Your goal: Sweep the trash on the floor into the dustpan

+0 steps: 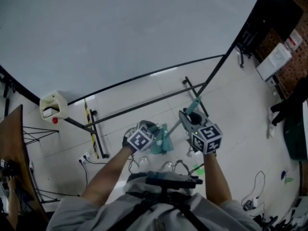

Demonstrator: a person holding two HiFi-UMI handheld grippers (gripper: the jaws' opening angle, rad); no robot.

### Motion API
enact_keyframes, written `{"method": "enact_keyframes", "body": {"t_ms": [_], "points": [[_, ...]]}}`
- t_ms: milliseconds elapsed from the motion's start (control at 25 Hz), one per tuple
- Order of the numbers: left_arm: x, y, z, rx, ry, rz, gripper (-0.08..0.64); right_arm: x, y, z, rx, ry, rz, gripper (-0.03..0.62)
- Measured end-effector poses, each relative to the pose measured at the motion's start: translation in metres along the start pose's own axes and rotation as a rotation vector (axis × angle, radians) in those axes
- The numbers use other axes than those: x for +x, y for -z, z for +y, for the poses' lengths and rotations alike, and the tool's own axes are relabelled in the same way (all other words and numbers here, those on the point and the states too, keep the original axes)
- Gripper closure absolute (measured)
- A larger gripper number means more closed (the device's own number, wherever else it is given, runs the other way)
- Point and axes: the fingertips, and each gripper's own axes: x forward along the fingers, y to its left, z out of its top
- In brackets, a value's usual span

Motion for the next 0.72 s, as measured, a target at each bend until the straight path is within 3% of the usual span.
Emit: {"method": "enact_keyframes", "body": {"t_ms": [320,720], "points": [[-0.017,-0.018,-0.004,-0.005,-0.025,-0.03,0.44,-0.031,-0.012,-0.021,-0.043,0.084,-0.048,0.499],[-0.03,-0.049,0.009,0.013,-0.066,-0.078,0.44,-0.04,-0.008,-0.023,-0.033,0.106,-0.069,0.497]]}}
